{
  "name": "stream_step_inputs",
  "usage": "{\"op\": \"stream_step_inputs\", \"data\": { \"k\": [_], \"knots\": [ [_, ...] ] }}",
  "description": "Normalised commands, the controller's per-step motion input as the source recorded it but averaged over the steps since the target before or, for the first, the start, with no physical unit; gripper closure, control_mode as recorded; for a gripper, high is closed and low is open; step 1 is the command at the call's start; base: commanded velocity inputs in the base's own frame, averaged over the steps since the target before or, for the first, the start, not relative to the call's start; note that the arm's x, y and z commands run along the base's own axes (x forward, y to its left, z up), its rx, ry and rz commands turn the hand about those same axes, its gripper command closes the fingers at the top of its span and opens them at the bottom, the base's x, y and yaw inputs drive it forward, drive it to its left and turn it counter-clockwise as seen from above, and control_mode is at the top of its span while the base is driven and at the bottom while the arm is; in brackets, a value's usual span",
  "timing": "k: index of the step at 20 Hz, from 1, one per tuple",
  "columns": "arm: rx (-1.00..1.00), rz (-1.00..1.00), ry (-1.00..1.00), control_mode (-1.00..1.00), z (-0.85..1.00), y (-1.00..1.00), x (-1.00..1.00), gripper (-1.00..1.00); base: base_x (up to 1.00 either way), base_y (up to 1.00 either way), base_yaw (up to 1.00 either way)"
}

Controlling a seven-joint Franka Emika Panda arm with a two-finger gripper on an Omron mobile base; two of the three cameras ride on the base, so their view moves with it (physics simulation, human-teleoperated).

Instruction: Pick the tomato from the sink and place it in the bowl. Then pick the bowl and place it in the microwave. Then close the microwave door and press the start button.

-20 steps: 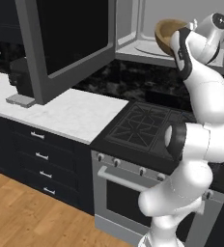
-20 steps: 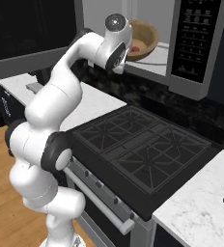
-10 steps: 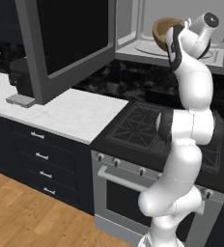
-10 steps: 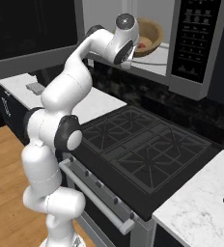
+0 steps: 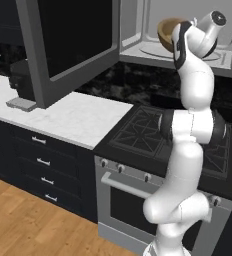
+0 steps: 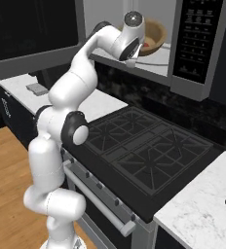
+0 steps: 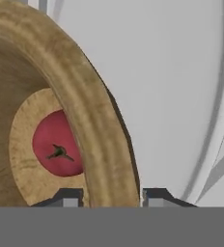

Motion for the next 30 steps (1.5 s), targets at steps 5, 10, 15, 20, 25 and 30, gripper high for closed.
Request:
{"op": "stream_step_inputs", "data": {
  "k": [5,10,15,20,25,30],
  "knots": [
    [0.0,0.0,-0.16,-1.0,-0.25,0.02,0.02,-1.0,0.0,0.0,0.0],
    [0.0,0.0,-0.28,-1.0,-0.3,0.08,-0.01,-1.0,0.0,0.0,0.0],
    [0.0,0.02,-0.39,-1.0,-0.22,0.34,-0.4,-1.0,0.0,0.0,0.0],
    [-0.01,0.02,-0.45,-1.0,-0.22,0.5,-0.76,-1.0,0.0,0.0,0.0],
    [0.0,0.0,-0.07,-1.0,0.28,0.24,-1.0,-1.0,0.0,0.0,0.0],
    [0.0,0.03,0.0,-1.0,0.41,0.17,-1.0,-1.0,0.0,0.0,0.0]
  ]
}}
